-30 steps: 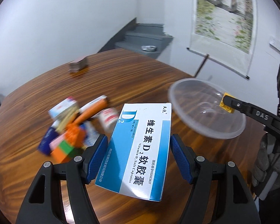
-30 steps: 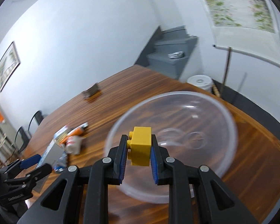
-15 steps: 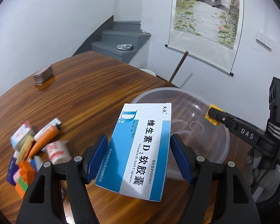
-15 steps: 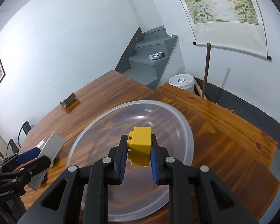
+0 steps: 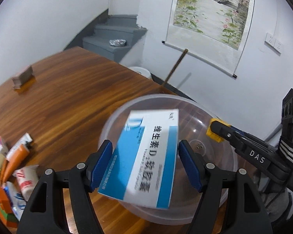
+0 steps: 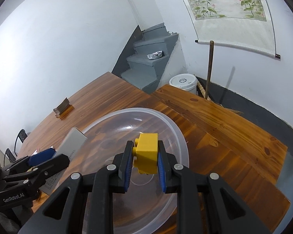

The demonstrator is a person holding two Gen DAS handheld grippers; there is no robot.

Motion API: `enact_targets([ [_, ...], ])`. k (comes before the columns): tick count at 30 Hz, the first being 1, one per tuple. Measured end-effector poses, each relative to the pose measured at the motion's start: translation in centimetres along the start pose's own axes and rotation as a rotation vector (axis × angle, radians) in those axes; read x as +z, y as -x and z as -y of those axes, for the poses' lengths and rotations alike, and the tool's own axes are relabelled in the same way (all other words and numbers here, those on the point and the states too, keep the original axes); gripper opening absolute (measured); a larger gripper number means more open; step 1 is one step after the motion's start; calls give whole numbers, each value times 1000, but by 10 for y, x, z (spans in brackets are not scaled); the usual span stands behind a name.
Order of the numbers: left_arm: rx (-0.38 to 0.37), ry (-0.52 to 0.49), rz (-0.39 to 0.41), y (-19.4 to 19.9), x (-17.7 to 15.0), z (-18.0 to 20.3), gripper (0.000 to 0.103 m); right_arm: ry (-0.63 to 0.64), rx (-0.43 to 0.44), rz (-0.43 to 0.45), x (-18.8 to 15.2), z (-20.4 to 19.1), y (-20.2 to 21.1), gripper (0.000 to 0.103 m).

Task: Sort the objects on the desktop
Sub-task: 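Carry the yellow brick into the clear bowl and open the right gripper, then lower the vitamin box into the clear bowl and open the left gripper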

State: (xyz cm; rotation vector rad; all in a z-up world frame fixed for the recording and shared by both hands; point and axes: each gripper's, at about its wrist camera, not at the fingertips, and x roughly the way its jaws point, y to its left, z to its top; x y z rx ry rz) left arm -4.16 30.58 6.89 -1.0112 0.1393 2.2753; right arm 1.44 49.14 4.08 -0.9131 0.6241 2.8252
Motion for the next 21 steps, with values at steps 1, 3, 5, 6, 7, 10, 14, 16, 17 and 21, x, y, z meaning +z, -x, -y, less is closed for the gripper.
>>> enact_targets([
  [1, -18, 10, -12, -2, 0, -2, 73, -4, 2, 0, 0, 0, -1, 29],
  [3, -34, 26, -28, -6, 0, -4, 73, -13, 6, 1, 0, 0, -1, 44],
  [5, -34, 39, -36, -8, -2, -8, 74, -21, 7, 9, 0, -1, 0, 56],
  [6, -31, 44, -37, -7, -3, -9, 74, -22, 6, 14, 0, -1, 1, 61],
  [7, -28, 47, -37, -6, -3, -10, 74, -21, 3, 20, -1, -2, 2, 63],
  [10, -21, 59, -29, -2, -3, -13, 74, -15, 1, 27, -1, -6, 4, 65],
  [14, -3, 56, -13, 7, -4, -17, 74, -9, 12, 21, -3, -11, 4, 65],
  [16, 1, 63, -10, 12, -6, -20, 74, -6, 19, 17, -4, -15, 4, 65],
  [17, 3, 67, -10, 13, -6, -22, 74, -3, 22, 16, -4, -17, 4, 65],
  [21, 24, 86, -3, 20, -7, -28, 74, 17, 36, 12, -6, -27, 6, 65],
])
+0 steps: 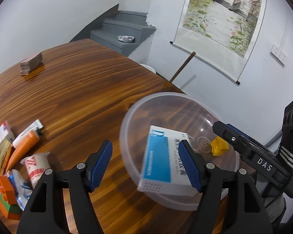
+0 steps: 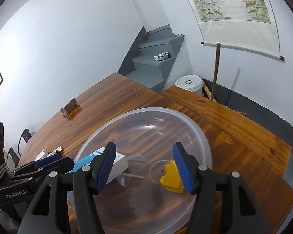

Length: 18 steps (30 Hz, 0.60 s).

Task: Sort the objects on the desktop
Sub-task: 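Lower the vitamin box into the clear bowl and open the left gripper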

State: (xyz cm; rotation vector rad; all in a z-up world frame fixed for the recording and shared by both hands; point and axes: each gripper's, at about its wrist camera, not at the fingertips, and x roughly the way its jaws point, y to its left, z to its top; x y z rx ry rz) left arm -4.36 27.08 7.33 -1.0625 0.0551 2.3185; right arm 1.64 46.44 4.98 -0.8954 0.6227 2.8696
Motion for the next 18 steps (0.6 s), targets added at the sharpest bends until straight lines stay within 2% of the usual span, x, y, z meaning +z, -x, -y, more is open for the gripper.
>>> enact_targets([
  [8, 62, 32, 24, 21, -8, -21, 74, 49, 40, -16, -3, -28, -1, 69],
  [18, 122, 99, 42, 47, -26, -60, 74, 169, 80, -48, -7, -76, -10, 72],
])
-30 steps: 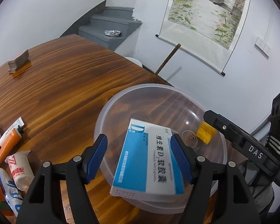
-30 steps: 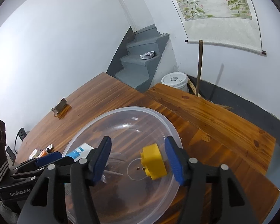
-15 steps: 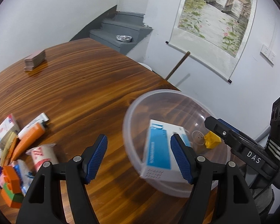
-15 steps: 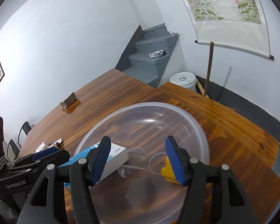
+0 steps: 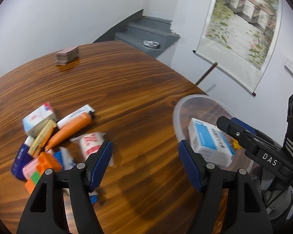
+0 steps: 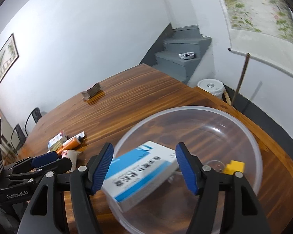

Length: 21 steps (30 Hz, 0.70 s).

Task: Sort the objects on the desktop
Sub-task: 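Lower the vitamin box into the clear bowl and open the left gripper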

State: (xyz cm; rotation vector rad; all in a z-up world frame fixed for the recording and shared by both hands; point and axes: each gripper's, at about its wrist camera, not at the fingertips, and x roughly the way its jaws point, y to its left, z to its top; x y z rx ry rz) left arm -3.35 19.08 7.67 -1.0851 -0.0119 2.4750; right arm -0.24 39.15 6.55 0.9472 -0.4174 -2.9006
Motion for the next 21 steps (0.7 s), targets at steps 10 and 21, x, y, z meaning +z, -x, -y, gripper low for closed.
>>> enact_targets([
  [10, 69, 82, 10, 17, -16, -46, 74, 150, -77, -46, -2, -34, -23, 77],
  [21, 170, 197, 28, 32, -25, -111, 74, 159, -234, -90, -12, -14, -21, 77],
])
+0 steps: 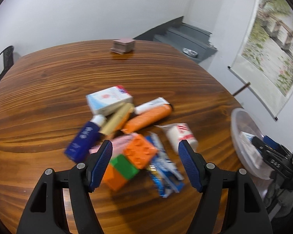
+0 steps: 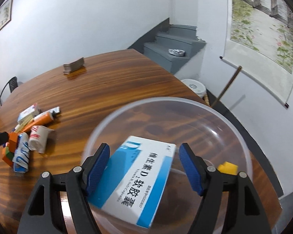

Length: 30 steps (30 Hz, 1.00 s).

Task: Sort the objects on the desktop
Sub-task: 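Lower the vitamin box into the clear bowl and open the left gripper, then grasp the navy lotion bottle with left while right grasps the white bandage roll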

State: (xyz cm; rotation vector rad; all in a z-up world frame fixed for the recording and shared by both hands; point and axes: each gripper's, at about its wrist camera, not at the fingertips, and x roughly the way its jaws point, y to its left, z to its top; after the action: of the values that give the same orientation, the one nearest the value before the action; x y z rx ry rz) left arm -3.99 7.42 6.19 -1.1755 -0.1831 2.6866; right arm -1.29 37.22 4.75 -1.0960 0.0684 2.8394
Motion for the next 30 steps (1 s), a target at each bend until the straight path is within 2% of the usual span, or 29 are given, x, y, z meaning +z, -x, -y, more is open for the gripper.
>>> enact_targets([
  [5, 38, 42, 10, 3, 1, -26, 74, -19, 19, 23, 1, 0, 11, 77],
  [13, 115, 52, 9, 1, 4, -60, 74, 85, 162, 72, 6, -53, 28, 77],
  [21, 185, 28, -27, -15, 5, -89, 74, 141, 306, 16, 4, -100, 18, 77],
  [30, 194, -48, -64, -35, 4, -84, 74, 159, 394, -54, 9, -127, 0, 77],
])
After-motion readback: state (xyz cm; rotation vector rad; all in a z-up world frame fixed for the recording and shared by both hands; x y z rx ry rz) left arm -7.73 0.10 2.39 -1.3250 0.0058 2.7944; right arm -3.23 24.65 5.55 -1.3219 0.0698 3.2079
